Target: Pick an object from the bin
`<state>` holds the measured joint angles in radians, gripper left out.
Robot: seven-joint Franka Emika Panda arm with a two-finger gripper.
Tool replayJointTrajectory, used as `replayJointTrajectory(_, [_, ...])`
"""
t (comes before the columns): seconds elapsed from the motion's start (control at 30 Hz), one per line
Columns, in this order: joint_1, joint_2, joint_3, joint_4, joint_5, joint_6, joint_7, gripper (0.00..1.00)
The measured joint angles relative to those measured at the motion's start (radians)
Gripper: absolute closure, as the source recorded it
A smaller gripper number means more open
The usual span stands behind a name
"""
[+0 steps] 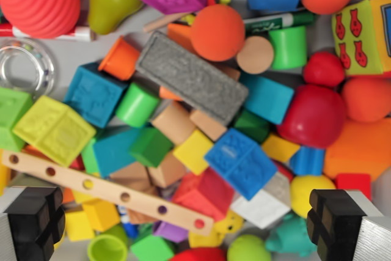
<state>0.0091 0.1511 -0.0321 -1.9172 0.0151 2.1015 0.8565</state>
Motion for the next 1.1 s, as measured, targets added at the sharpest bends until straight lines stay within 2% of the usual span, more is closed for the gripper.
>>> replayJointTrajectory(0.57, [-0.001,0.001,0.000,0.000,0.000,0.000,0.003,0.00])
replayJointTrajectory(1.1, [-0.009,0.015,-0.011,0.001,0.000,0.008,0.050,0.00])
